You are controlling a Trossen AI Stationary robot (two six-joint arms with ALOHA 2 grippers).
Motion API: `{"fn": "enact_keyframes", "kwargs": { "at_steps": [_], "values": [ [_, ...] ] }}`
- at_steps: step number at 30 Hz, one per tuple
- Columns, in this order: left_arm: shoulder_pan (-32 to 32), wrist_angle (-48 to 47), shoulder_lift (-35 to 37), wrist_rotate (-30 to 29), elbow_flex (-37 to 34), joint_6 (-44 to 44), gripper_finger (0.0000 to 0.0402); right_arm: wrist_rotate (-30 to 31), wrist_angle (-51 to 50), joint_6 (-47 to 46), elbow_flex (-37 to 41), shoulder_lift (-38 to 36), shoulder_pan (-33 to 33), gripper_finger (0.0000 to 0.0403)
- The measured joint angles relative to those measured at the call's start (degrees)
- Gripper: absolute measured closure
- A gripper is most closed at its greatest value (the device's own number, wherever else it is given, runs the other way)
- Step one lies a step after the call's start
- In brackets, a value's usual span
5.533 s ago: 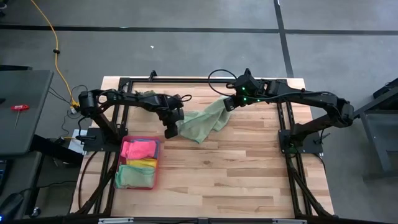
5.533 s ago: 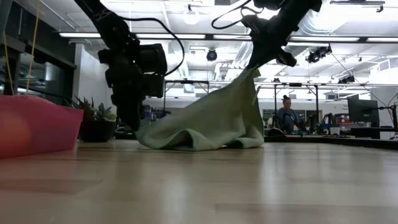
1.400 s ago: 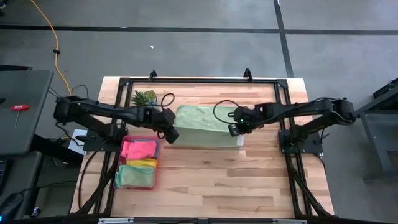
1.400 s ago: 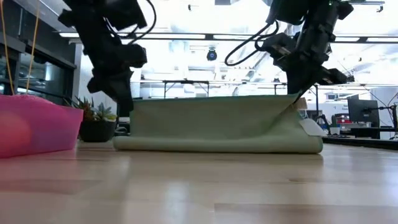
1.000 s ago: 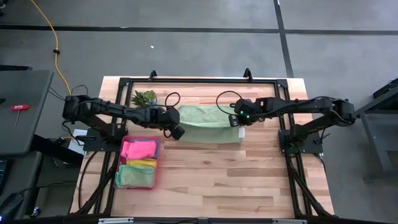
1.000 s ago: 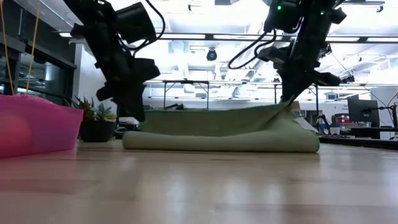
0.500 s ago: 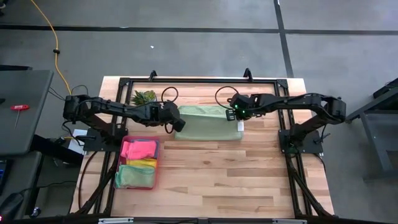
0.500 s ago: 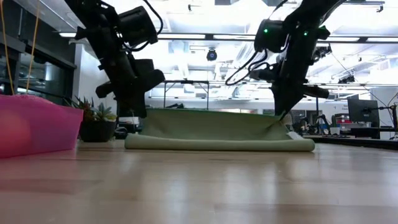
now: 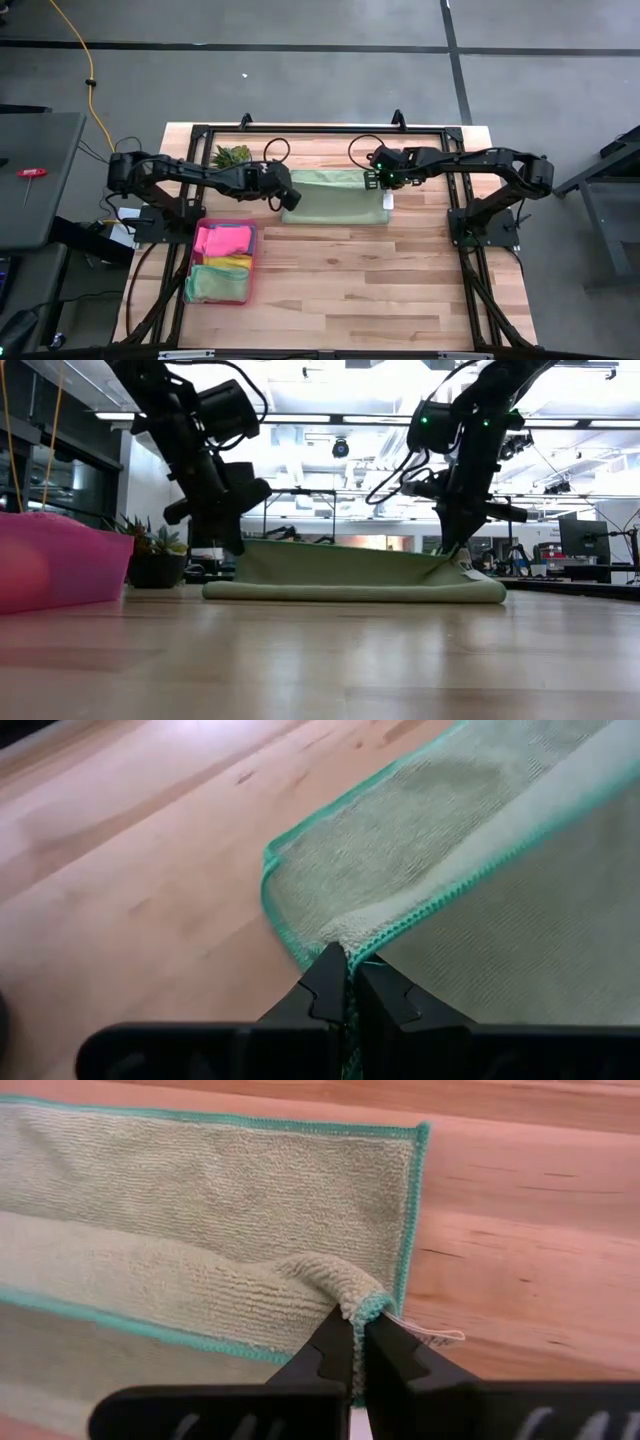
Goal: Fold microfiber towels
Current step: Fold the green microfiber towel
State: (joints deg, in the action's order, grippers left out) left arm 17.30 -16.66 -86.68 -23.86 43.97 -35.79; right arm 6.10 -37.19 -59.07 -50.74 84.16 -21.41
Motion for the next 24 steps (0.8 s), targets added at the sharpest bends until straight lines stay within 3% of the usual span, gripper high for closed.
{"fn": "enact_keyframes", "kwargs": {
  "at_steps": [10,24],
  "values": [
    [0.1,-0.2,-0.1,-1.8,0.0,-0.5,0.0384,0.2,0.1,0.0,0.0,0.0,0.0,0.0382],
    [0.6,-0.7,-0.1,-5.1,0.0,1.1,0.0328,1.6,4.0,4.3,0.0,0.0,-5.6,0.0223]
  ]
}}
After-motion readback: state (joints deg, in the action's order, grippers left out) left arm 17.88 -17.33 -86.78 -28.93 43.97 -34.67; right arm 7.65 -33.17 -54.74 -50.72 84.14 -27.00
